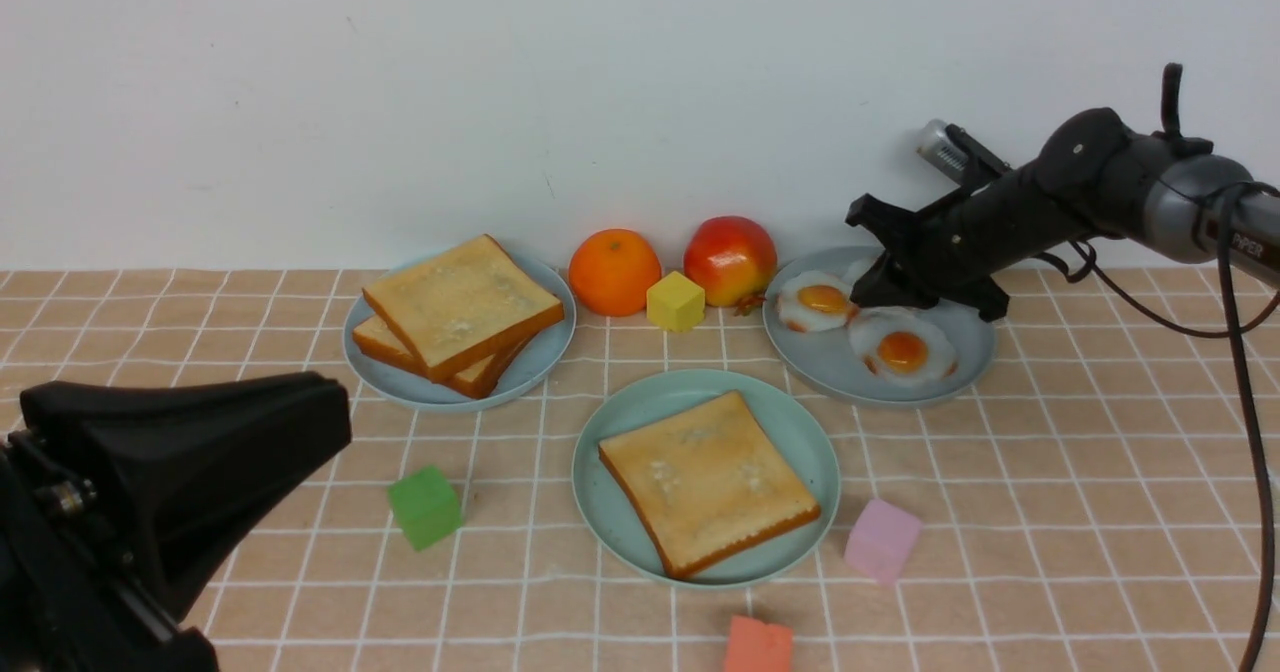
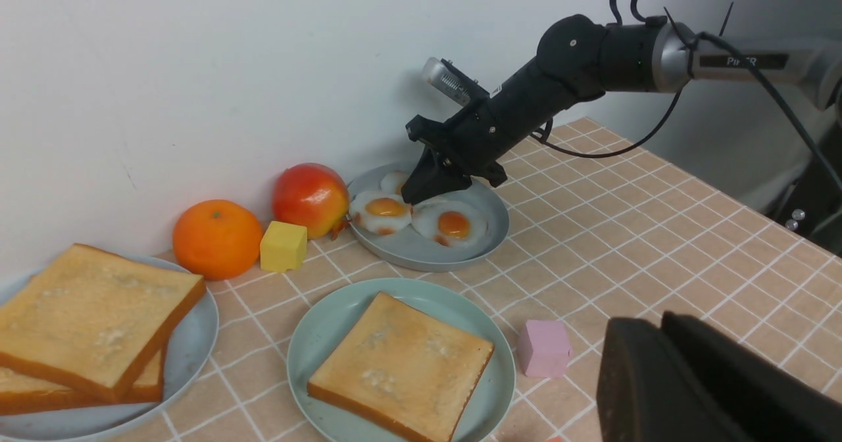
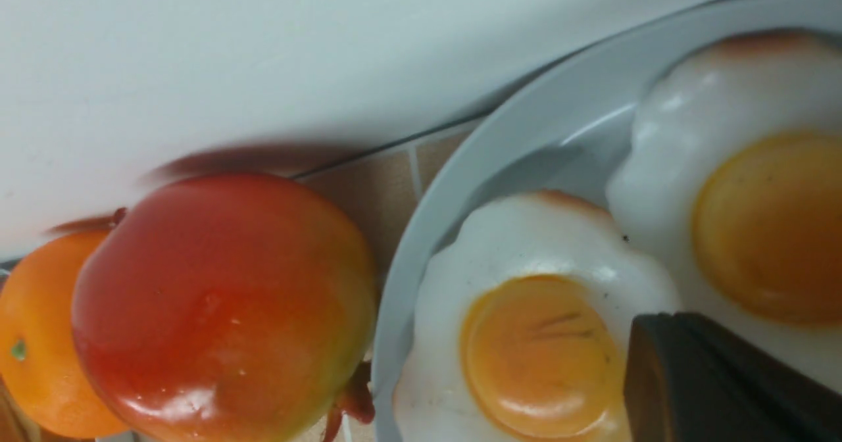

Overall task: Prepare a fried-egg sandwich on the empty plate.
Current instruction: Use the right arm to grab a fried egg

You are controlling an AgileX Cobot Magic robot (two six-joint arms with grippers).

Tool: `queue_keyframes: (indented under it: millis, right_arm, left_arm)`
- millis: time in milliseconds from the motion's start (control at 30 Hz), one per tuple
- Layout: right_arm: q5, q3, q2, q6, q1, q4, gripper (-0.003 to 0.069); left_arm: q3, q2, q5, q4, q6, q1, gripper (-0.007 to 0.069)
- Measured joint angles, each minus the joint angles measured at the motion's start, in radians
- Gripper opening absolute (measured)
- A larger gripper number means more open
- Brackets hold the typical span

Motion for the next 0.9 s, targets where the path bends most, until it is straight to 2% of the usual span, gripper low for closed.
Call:
queue_keyframes:
  millis: [167, 300, 467, 533, 567, 600, 633, 833, 867, 900]
  right_arm:
    - [0.009, 0.0, -0.018, -0.043, 0.0, -0.015, -0.0013]
    - [0.045, 0.002, -0.055, -0.156, 0.004, -0.033, -0.0008]
    - [0.109, 0.002, -0.138, -0.53, 0.091, -0.193, 0.0046]
    - [0.116, 0.002, -0.144, -0.578, 0.115, -0.238, 0.0079]
    - [0.125, 0.002, -0.144, -0.627, 0.153, -0.311, 0.0129]
    - [0.129, 0.002, -0.142, -0.637, 0.162, -0.328, 0.0146]
    - [0.134, 0.002, -0.133, -0.663, 0.193, -0.399, 0.0223]
    - [0.119, 0.002, -0.108, -0.678, 0.237, -0.616, 0.0515]
    - [0.119, 0.002, -0.108, -0.678, 0.237, -0.621, 0.0523]
    - [0.103, 0.002, -0.108, -0.678, 0.239, -0.64, 0.0564]
  left_arm:
    - [0.0, 0.0, 0.0, 0.0, 0.0, 0.0, 0.0049]
    - [0.0, 0.0, 0.0, 0.0, 0.0, 0.0, 0.005]
    - [0.0, 0.0, 0.0, 0.023, 0.0, 0.0, 0.005]
    - [0.0, 0.0, 0.0, 0.031, 0.0, 0.0, 0.0052]
    - [0.0, 0.0, 0.0, 0.04, 0.0, 0.0, 0.0053]
    - [0.0, 0.0, 0.0, 0.041, 0.0, 0.0, 0.0053]
    - [0.0, 0.0, 0.0, 0.043, 0.0, 0.0, 0.0056]
    - [0.0, 0.0, 0.0, 0.047, 0.0, 0.0, 0.0061]
    - [0.0, 0.0, 0.0, 0.047, 0.0, 0.0, 0.0061]
    - [0.0, 0.0, 0.001, 0.048, 0.0, 0.0, 0.0064]
